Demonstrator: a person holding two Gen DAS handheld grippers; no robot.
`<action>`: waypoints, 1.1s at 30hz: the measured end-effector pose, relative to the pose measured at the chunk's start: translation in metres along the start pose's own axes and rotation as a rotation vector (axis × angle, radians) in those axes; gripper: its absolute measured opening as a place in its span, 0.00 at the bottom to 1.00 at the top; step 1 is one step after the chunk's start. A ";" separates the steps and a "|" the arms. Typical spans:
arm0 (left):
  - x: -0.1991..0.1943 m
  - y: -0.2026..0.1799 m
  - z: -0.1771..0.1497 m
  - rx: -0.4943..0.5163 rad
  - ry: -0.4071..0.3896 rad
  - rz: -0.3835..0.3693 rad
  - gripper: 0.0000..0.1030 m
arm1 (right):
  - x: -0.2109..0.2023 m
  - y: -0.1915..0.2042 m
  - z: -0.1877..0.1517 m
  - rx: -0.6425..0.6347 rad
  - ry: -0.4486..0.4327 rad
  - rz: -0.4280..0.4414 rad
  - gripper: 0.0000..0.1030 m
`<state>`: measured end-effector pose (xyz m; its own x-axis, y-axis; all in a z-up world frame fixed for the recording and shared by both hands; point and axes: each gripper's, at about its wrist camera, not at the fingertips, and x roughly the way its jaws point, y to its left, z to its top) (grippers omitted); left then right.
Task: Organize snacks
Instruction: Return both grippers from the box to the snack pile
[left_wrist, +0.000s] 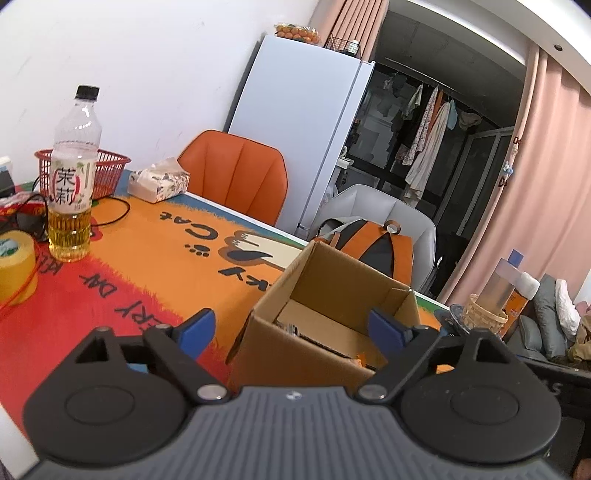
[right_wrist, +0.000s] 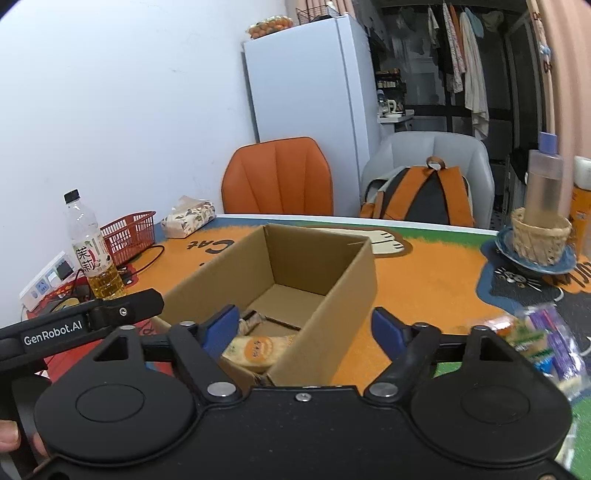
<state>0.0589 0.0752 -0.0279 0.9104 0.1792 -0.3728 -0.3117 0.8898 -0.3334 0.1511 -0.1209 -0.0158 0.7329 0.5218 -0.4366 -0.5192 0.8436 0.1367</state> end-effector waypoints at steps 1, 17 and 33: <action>-0.001 -0.001 -0.001 -0.001 0.003 0.002 0.90 | -0.004 -0.002 -0.001 0.001 -0.001 0.001 0.84; -0.015 -0.045 -0.020 0.096 0.072 -0.136 0.94 | -0.061 -0.054 -0.015 0.007 -0.004 -0.122 1.00; -0.024 -0.089 -0.041 0.190 0.169 -0.258 0.95 | -0.103 -0.107 -0.033 0.058 0.008 -0.189 1.00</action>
<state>0.0541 -0.0259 -0.0252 0.8896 -0.1198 -0.4408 -0.0066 0.9615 -0.2746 0.1163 -0.2691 -0.0150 0.8114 0.3524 -0.4664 -0.3460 0.9326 0.1027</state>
